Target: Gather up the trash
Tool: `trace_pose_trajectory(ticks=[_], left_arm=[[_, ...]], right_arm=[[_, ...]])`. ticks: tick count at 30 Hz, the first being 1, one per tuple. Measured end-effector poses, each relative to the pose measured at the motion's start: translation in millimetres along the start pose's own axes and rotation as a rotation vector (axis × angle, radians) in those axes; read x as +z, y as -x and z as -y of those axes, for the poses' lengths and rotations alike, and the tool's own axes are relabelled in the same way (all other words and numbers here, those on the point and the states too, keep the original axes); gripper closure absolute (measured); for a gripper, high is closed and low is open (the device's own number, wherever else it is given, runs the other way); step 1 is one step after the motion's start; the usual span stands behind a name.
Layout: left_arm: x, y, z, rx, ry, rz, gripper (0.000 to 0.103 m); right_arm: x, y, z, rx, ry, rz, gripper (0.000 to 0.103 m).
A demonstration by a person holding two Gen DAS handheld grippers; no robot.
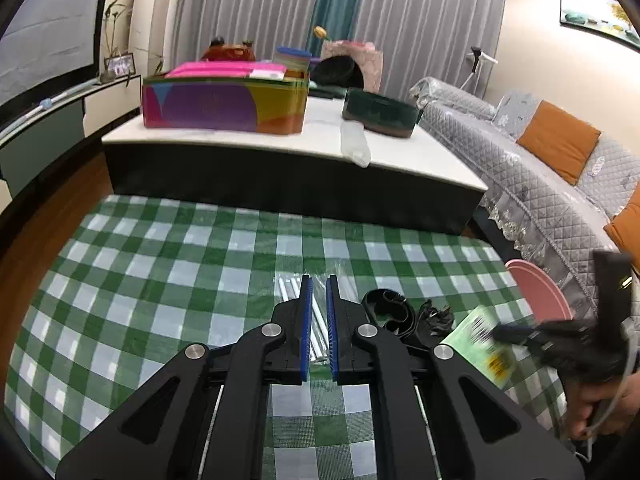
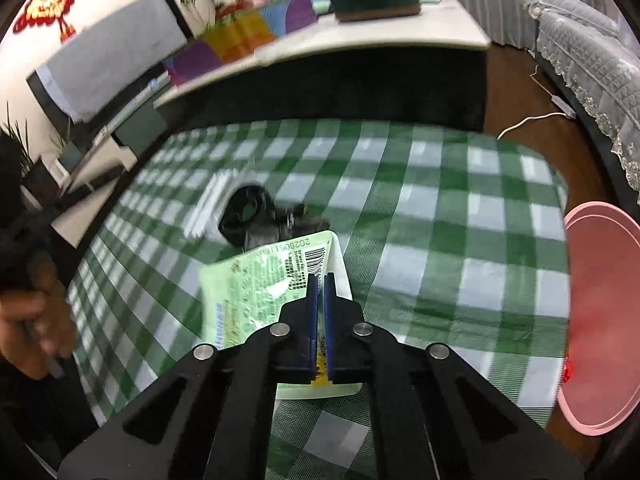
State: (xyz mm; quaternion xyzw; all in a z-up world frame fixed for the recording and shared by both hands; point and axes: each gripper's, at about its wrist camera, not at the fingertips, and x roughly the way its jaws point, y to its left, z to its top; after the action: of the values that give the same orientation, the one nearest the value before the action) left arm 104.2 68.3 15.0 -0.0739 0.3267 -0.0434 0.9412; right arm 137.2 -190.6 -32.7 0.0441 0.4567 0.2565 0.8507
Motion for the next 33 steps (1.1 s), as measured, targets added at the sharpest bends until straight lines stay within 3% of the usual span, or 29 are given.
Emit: trace_pose_trajectory(ticks=[6, 13, 17, 23, 27, 28, 31, 33], left_arm=[[-11.3, -27.7, 4.7, 0.024, 0.002, -0.062, 0.096], [-28.1, -59.8, 8.2, 0.059, 0.022, -0.136, 0.095], [-33.3, -67.9, 11.5, 0.084, 0.027, -0.153, 0.065], [-34.5, -74.2, 18.8, 0.095, -0.003, -0.187, 0.065], [-35.5, -79.1, 21.3, 0.096, -0.016, -0.217, 0.066], [-36.3, -80.1, 22.0, 0.095, -0.017, -0.224, 0.067], [-39.2, -82.2, 24.0, 0.091, -0.026, -0.243, 0.079], [-40.0, -82.3, 24.8, 0.089, -0.034, -0.243, 0.087]], right_arm=[[13.2, 34.0, 20.1, -0.062, -0.047, 0.126, 0.101], [11.4, 38.5, 53.5, -0.16, -0.14, 0.146, 0.1], [6.5, 28.4, 58.8, -0.167, -0.155, 0.105, 0.097], [-3.4, 12.4, 64.1, -0.146, -0.165, 0.027, 0.094], [-8.6, 5.8, 67.9, -0.14, -0.187, -0.008, 0.066], [-10.0, 4.0, 67.9, -0.14, -0.188, -0.017, 0.064], [-12.4, 0.9, 66.3, -0.137, -0.181, -0.031, 0.065], [-12.6, 0.1, 62.0, -0.137, -0.158, -0.036, 0.077]])
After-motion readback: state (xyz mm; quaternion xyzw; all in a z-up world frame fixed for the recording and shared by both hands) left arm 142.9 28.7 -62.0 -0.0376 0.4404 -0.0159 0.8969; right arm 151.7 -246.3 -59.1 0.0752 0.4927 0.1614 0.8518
